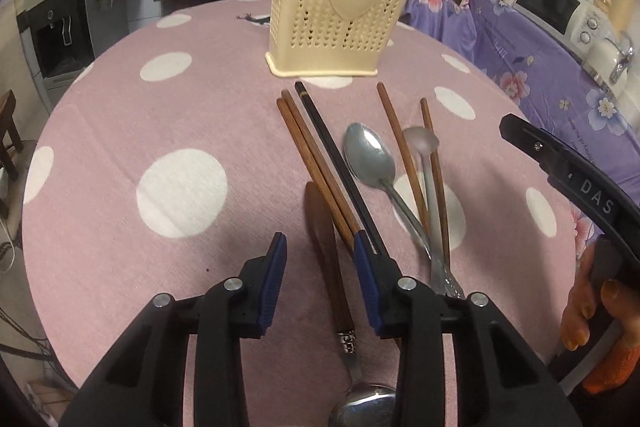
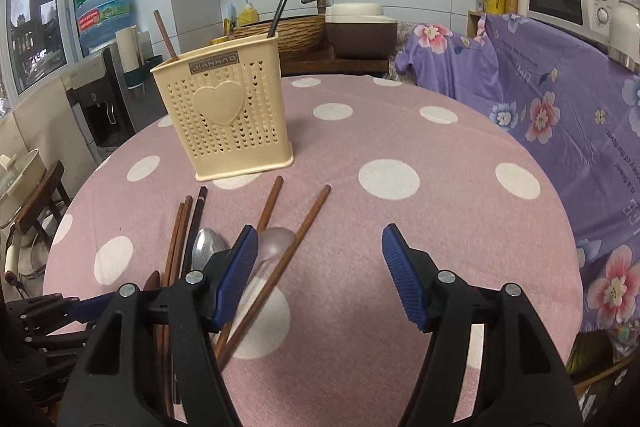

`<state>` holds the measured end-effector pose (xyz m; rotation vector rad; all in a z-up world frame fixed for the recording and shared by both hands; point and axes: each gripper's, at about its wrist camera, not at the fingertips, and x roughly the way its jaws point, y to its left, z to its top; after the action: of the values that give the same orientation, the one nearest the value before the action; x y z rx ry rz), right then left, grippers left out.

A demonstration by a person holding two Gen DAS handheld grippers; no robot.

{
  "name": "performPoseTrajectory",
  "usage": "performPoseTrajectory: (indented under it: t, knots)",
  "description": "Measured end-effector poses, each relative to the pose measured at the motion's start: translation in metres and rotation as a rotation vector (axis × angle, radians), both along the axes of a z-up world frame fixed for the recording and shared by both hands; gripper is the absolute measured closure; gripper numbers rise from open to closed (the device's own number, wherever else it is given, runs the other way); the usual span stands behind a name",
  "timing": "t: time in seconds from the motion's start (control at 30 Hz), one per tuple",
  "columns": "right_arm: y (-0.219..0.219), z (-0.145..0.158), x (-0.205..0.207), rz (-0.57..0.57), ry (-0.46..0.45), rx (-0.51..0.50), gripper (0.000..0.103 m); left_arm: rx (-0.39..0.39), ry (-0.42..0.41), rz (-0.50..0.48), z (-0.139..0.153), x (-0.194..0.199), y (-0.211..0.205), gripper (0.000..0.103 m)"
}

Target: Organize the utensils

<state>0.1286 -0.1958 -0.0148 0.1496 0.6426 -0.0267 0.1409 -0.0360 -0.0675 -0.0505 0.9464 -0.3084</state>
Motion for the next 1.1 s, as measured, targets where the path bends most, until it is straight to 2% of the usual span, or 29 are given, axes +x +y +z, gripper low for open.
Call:
performPoseTrajectory:
  t: [0.23, 0.4, 0.67, 0.9, 1.1]
  knots:
    - [0.0, -0.004, -0.002, -0.002, 0.009, 0.019, 0.038, 0.031, 0.014, 0.012, -0.007, 0.005, -0.004, 0.071]
    - [0.004, -0.005, -0.002, 0.008, 0.013, 0.018, 0.038, 0.085, -0.004, 0.018, -0.009, 0.006, -0.009, 0.084]
    - [0.007, -0.006, 0.001, 0.017, 0.028, 0.021, 0.038, 0.105, -0.007, -0.004, -0.008, 0.02, -0.01, 0.087]
    - [0.002, -0.014, 0.017, 0.003, 0.116, 0.063, 0.038, 0.105, -0.001, 0.052, -0.007, 0.046, 0.013, 0.087]
    - [0.029, -0.022, 0.036, 0.075, 0.207, 0.072, 0.041, 0.077, 0.008, 0.054, -0.007, 0.049, 0.023, 0.087]
